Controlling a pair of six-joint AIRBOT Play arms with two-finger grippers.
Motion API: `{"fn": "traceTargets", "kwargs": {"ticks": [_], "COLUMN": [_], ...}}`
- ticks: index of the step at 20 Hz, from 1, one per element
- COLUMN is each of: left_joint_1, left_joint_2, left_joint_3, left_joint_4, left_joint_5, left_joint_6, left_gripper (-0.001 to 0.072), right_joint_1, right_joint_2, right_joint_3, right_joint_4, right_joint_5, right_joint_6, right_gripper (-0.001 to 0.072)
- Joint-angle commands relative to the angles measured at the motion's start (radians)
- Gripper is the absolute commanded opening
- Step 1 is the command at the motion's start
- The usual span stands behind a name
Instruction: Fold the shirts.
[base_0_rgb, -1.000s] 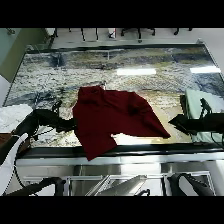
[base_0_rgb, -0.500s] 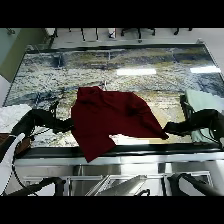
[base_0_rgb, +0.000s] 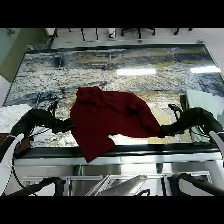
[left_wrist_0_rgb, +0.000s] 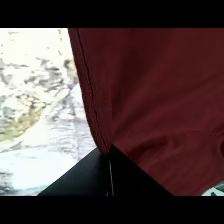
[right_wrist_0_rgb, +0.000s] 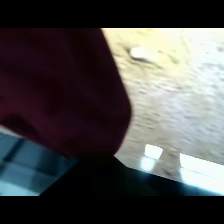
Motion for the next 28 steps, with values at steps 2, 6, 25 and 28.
{"fn": "traceTargets", "kwargs": {"ticks": [2, 6, 25, 28], "left_joint_1": [0.002, 0.058, 0.092, -0.05], "left_joint_2": [0.181, 0.488, 0.365, 0.172], "left_joint_3": [0.169, 0.673, 0.898, 0.749], "left_joint_4": [-0.06, -0.075, -0.061, 0.119], "left_joint_5": [0.132, 0.039, 0.022, -0.027], "left_joint_6": [0.003, -0.163, -0.137, -0.117], "left_gripper": [0.0016, 0.0016, 0.0016, 0.0017], "right_joint_1": [-0.018, -0.165, -0.343, -0.212], "right_joint_2": [0.048, 0.206, 0.376, 0.33], "right_joint_3": [0.141, 0.626, 0.841, 0.434], "right_joint_4": [0.676, 0.981, 0.75, 0.626], "right_joint_5": [-0.256, -0.309, -0.062, 0.215], "right_joint_6": [-0.172, -0.053, -0.035, -0.08], "right_gripper": [0.0021, 0.0021, 0.0022, 0.0022]}}
